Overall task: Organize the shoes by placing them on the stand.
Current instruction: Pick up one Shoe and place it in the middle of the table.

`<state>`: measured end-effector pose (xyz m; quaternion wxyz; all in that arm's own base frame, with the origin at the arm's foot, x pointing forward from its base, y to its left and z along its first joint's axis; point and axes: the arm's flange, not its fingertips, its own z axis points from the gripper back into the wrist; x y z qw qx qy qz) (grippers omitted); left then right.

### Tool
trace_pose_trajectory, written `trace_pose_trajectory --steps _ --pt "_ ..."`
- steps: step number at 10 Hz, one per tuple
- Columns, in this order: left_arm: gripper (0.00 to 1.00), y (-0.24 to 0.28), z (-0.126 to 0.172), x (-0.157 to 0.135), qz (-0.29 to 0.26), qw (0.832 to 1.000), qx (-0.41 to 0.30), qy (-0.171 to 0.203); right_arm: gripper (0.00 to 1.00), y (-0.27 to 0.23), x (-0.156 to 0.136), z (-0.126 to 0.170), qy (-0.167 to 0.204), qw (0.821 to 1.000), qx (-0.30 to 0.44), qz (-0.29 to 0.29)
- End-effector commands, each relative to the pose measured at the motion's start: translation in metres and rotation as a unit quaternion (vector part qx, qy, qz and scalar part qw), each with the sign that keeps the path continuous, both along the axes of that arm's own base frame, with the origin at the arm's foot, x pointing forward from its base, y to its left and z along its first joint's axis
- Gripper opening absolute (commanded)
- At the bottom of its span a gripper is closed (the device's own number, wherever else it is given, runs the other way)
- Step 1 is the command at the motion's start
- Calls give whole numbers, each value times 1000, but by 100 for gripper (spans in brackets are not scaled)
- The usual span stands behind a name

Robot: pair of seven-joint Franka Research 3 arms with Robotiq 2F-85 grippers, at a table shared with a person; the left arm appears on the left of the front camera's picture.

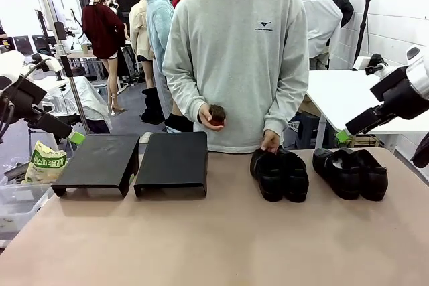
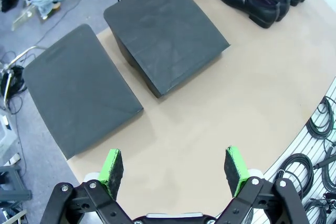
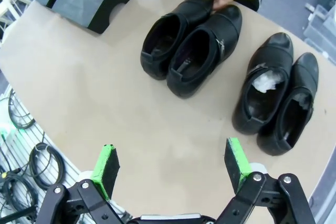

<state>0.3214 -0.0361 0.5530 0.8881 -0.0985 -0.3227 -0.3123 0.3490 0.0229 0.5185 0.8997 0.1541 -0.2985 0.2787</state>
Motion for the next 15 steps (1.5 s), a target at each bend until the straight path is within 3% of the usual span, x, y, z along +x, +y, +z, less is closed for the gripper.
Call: trace_pose_trajectory --steps 1,15 --pt "100 0 1 -1 -3 1000 2 -2 100 0 0 -1 2 1000 10 5" --pt "100 0 1 -1 -3 1000 2 -2 100 0 0 0 0 1000 0 -1"
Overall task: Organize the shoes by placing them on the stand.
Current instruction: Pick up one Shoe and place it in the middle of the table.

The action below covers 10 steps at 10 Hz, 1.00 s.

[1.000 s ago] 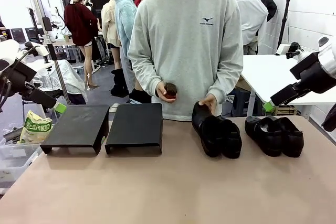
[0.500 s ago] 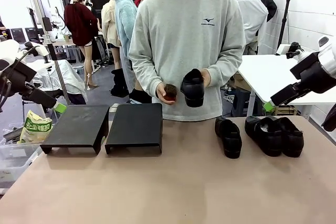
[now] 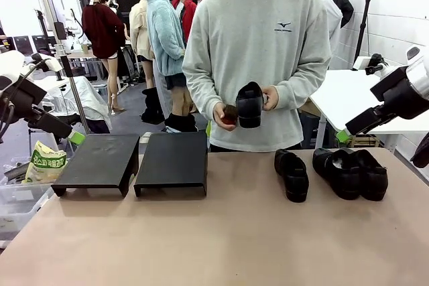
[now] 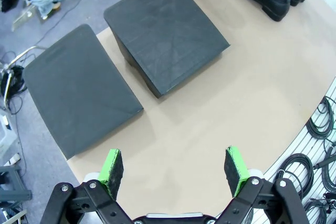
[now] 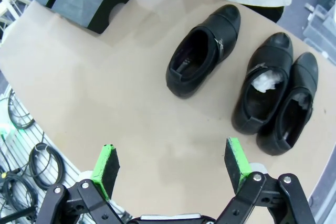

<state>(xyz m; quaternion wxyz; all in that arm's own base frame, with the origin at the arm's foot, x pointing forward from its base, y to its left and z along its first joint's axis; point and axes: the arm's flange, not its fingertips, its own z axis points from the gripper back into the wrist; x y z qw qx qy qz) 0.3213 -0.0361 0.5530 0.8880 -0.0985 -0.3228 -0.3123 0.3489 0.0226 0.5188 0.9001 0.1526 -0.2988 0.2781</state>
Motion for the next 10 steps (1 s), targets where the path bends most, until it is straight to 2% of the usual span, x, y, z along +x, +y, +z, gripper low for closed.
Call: trace_pose_trajectory --steps 1,3,5,8,10 --pt "100 0 1 -1 -3 1000 2 -2 100 1 5 -1 4 1000 0 -4" --pt "100 0 1 -1 -3 1000 2 -2 100 4 28 4 2 999 -14 -45" --pt "100 0 1 -1 -3 1000 2 -2 100 4 56 -1 20 994 -44 -96" --pt "100 0 1 -1 -3 1000 2 -2 100 14 112 -32 102 984 -90 -118" --pt "100 0 1 -1 -3 1000 2 -2 100 9 159 -67 155 974 -101 -134"
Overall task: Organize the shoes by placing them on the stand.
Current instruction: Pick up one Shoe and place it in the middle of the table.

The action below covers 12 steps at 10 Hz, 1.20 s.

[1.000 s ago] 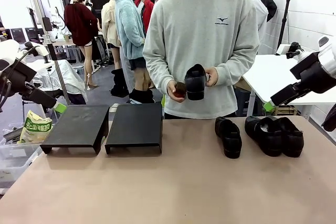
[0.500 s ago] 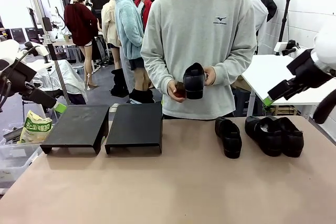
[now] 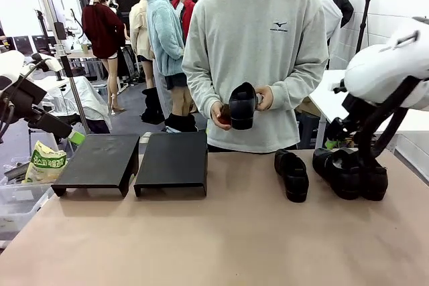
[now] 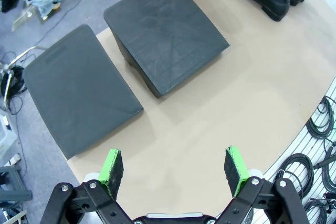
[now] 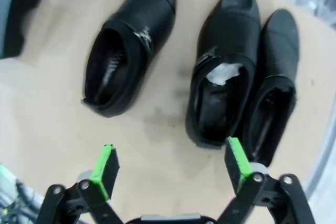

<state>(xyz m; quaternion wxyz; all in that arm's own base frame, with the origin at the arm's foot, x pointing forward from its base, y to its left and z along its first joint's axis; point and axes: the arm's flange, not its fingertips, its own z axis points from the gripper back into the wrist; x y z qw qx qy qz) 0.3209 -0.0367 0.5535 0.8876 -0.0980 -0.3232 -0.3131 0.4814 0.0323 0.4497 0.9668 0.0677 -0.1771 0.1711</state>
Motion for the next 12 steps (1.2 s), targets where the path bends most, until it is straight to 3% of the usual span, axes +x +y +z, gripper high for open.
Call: trace_pose_trajectory --steps 1,4,5,8,12 --pt "100 1 0 0 -3 1000 1 -1 100 -2 38 -10 52 998 -15 -22" --pt "100 1 0 0 -3 1000 1 -1 100 5 53 -33 86 996 -31 -23" --pt "100 1 0 0 -3 1000 1 -1 100 -3 44 -37 60 998 -11 -16" --pt "100 1 0 0 -3 1000 1 -1 100 -3 44 -37 60 998 -11 -16" --pt "100 1 0 0 -3 1000 1 -1 100 12 58 -60 96 994 -41 -42"
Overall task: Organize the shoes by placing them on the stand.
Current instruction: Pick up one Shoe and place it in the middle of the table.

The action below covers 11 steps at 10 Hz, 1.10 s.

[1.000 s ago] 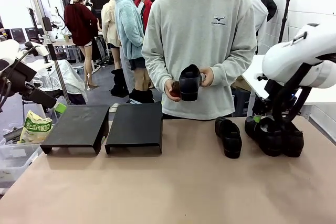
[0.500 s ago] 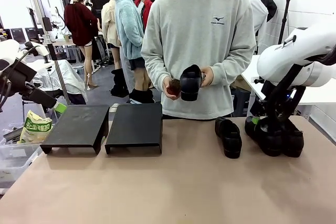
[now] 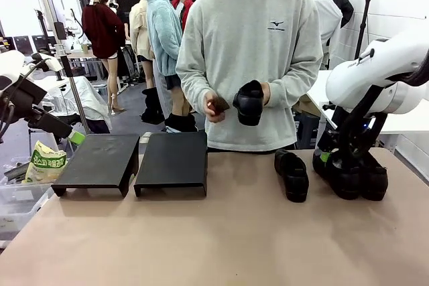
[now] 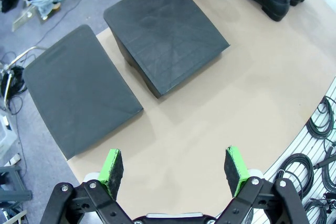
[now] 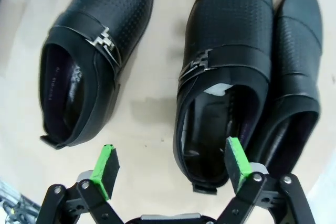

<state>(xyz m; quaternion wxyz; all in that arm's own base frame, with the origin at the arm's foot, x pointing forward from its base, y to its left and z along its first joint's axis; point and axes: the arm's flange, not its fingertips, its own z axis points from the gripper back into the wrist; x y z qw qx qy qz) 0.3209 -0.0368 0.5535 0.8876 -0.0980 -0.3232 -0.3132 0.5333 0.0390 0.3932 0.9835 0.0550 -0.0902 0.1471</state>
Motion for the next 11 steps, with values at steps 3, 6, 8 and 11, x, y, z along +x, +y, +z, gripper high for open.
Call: trace_pose_trajectory --steps 3,6,8,11 --pt "100 1 0 0 -2 1000 1 -1 100 11 12 -23 34 999 -27 -21" --pt "100 1 0 0 -2 1000 1 -1 100 11 26 -43 50 998 -25 -25" --pt "100 1 0 0 -2 1000 1 -1 100 12 29 -50 59 998 -28 -14" --pt "100 1 0 0 -2 1000 1 -1 47 13 29 -52 67 997 -27 -23"
